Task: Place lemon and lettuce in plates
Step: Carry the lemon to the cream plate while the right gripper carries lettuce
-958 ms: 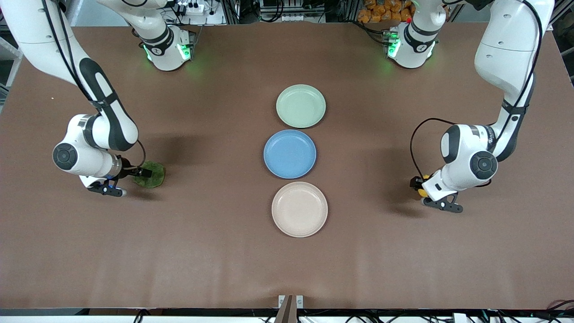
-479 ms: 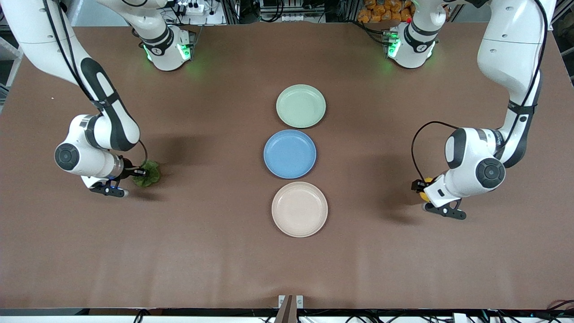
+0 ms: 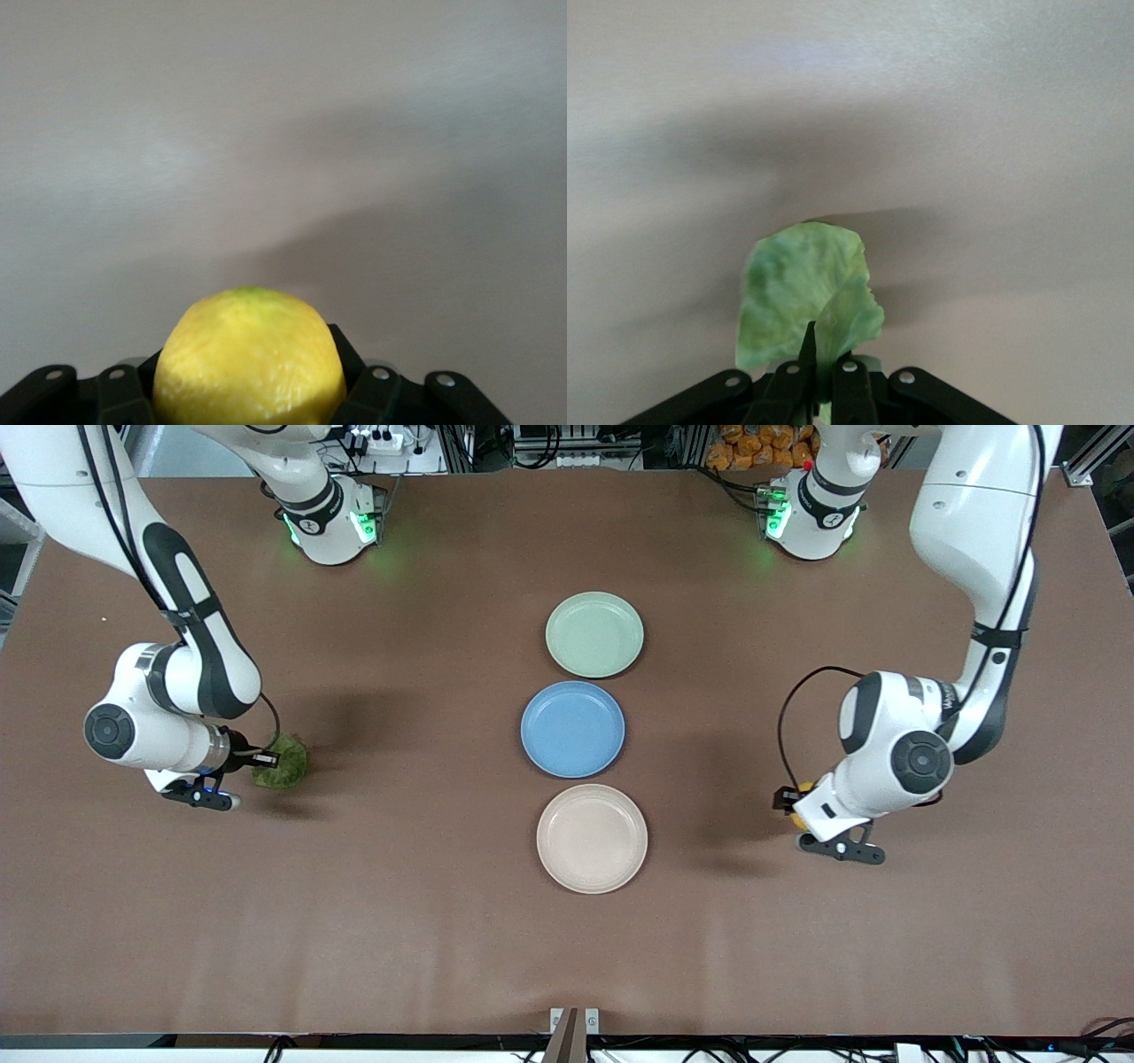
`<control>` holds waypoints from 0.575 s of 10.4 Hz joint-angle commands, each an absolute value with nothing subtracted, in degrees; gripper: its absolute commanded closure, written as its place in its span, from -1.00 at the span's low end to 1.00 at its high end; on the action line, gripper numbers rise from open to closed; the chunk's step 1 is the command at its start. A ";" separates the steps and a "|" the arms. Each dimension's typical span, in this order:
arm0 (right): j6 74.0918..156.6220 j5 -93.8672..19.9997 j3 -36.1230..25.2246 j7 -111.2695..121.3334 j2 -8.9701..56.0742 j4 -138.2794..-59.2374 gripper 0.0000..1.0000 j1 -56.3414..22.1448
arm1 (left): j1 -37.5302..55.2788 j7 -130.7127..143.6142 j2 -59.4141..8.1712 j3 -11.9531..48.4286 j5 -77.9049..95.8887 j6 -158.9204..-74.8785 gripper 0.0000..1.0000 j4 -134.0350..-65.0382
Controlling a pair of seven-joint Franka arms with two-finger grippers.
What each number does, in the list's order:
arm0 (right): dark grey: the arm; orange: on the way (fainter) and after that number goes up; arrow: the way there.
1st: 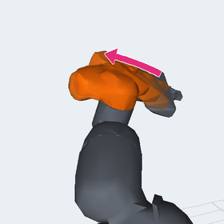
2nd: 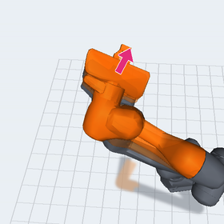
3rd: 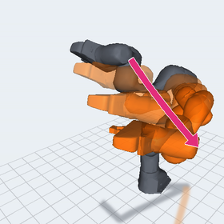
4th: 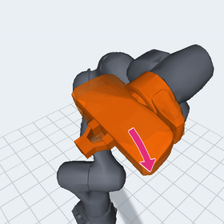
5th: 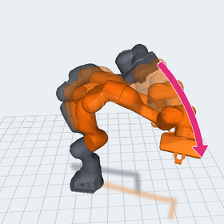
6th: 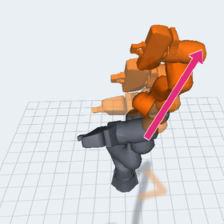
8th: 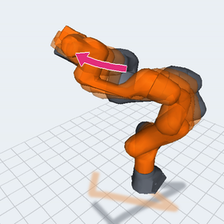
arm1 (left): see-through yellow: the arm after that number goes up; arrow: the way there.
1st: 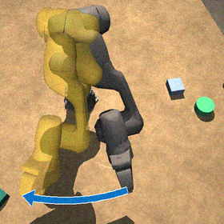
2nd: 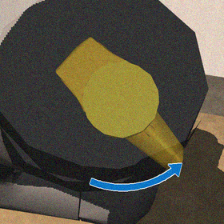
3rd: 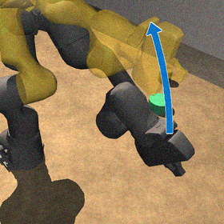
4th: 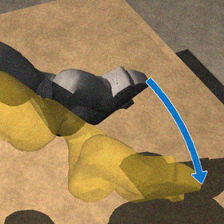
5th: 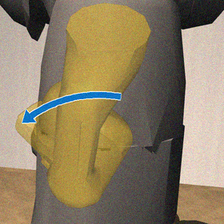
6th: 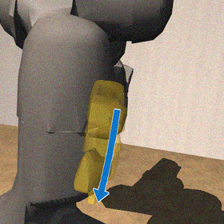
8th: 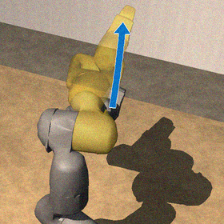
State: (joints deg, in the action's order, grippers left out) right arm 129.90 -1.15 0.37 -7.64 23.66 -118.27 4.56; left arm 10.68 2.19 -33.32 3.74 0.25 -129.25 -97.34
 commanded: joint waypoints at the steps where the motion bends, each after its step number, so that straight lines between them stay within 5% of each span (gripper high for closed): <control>1: 127.19 -1.05 1.05 -17.52 19.87 -119.01 0.86 -1.81 | 13.61 4.99 -34.71 3.25 4.29 -127.88 0.54 -93.70; 6: 121.30 -1.05 3.77 -37.14 19.34 -114.18 0.84 -11.94 | 21.52 18.17 -39.37 3.25 9.23 -127.88 0.54 -85.54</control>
State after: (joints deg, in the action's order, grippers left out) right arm 123.66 -1.15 2.67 -32.49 20.07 -115.93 -11.11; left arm 19.30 14.78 -36.79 3.93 7.61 -129.21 -90.55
